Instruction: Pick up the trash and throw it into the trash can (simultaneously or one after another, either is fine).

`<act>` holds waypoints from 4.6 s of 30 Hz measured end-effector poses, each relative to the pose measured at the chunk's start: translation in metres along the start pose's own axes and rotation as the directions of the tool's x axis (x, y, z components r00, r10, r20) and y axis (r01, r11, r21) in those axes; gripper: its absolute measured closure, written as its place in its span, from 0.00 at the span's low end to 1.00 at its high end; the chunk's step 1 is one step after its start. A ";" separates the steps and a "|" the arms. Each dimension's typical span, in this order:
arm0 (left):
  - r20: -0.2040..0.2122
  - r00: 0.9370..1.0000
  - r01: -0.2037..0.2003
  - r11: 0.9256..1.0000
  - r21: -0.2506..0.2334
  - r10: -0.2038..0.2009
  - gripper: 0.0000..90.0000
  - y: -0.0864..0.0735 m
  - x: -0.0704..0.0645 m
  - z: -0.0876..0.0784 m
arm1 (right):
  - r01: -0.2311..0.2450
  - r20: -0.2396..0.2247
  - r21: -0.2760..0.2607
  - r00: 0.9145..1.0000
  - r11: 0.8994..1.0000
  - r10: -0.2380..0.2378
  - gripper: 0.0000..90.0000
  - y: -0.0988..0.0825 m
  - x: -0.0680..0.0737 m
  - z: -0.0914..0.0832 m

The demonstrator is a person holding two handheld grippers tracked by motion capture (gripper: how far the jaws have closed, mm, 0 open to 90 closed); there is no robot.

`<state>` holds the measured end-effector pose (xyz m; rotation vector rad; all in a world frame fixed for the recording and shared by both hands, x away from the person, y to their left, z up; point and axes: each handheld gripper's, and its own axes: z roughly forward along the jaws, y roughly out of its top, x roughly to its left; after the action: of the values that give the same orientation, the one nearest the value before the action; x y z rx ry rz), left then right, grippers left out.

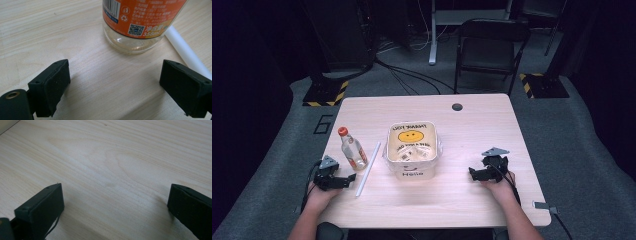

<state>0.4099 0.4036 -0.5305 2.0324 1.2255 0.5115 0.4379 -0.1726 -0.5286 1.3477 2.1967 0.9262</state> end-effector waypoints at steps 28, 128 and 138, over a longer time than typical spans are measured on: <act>0.015 1.000 -0.006 0.999 0.050 0.005 0.32 0.008 -0.002 -0.010 | 0.026 -0.023 0.001 0.999 1.000 -0.026 0.00 0.000 0.000 0.000; 0.099 0.995 0.012 0.994 -0.106 -0.002 0.49 0.145 -0.003 -0.108 | 0.024 -0.024 0.000 0.999 1.000 -0.024 0.00 0.000 0.000 0.001; 0.099 0.995 0.018 0.993 -0.114 -0.007 0.52 0.152 -0.004 -0.101 | 0.025 -0.025 0.001 0.999 1.000 -0.025 0.00 0.000 0.000 0.001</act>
<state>0.4347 0.3901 -0.3504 1.9291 1.1240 0.4595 0.4385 -0.1720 -0.5289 1.3127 2.2278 0.9372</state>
